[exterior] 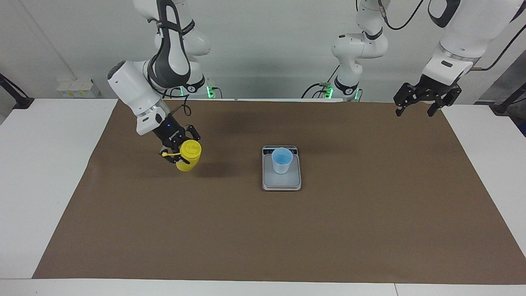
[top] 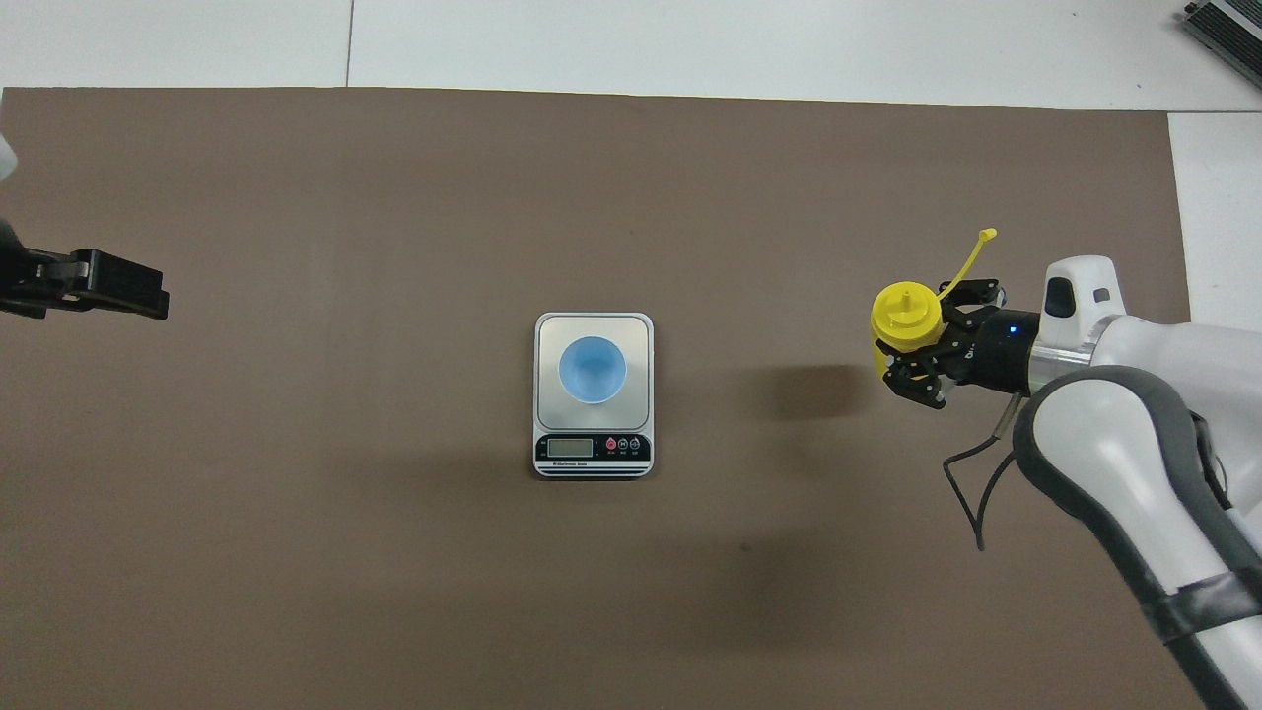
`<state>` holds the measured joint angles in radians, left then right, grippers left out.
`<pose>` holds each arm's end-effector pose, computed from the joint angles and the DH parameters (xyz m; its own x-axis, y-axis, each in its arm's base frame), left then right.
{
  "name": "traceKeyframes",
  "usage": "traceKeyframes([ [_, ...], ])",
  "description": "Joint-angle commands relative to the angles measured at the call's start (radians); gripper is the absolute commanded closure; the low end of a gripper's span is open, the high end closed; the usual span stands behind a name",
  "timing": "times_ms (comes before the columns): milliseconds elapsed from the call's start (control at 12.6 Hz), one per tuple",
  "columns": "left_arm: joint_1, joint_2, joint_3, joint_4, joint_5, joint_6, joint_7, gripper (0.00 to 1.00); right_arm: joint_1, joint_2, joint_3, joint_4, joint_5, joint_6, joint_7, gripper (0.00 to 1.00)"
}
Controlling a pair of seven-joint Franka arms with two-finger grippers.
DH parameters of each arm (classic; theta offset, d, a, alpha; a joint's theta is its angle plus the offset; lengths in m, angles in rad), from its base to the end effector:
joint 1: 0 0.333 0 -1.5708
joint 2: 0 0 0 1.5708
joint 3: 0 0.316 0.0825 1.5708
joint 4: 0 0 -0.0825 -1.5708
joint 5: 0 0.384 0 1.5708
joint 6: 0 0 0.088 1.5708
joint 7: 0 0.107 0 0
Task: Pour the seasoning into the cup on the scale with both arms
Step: 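Turn the yellow bottle upright and carry it back beside the scale, then set the yellow bottle down and open the right gripper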
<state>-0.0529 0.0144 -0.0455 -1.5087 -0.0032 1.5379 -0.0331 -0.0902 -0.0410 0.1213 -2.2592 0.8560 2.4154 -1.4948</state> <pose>0.5535 -0.0548 0.6428 0.9978 -0.0653 0.0147 -0.0654 -0.9978 0.0043 0.5335 0.0208 0.3999 0.4977 0.6294 0.5968 0.8069 -0.5884 -0.0525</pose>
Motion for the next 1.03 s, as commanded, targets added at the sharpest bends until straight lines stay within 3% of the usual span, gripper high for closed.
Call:
traceKeyframes([
  [0, 0.019, -0.017, -0.002, -0.041, -0.011, 0.036, 0.002, 0.0, -0.055, -0.031, 0.012, -0.074, 0.212, -0.004, -0.195, 0.76],
  [318, 0.019, -0.017, -0.002, -0.041, -0.011, 0.036, 0.001, 0.0, -0.111, -0.001, 0.012, -0.152, 0.476, -0.03, -0.516, 0.71],
  [397, 0.019, -0.017, -0.002, -0.041, -0.011, 0.034, 0.001, 0.0, -0.117, 0.006, 0.012, -0.154, 0.5, -0.036, -0.544, 0.5],
  [476, 0.019, -0.017, -0.002, -0.041, -0.011, 0.036, 0.001, 0.0, -0.118, 0.006, 0.012, -0.154, 0.502, -0.036, -0.545, 0.19],
  [556, 0.019, -0.017, -0.002, -0.041, -0.011, 0.036, 0.002, 0.0, -0.118, 0.006, 0.012, -0.154, 0.502, -0.036, -0.547, 0.0],
  [953, 0.019, -0.017, -0.002, -0.041, -0.009, 0.045, 0.004, 0.0, -0.15, -0.008, 0.008, -0.19, 0.486, -0.042, -0.559, 0.0],
])
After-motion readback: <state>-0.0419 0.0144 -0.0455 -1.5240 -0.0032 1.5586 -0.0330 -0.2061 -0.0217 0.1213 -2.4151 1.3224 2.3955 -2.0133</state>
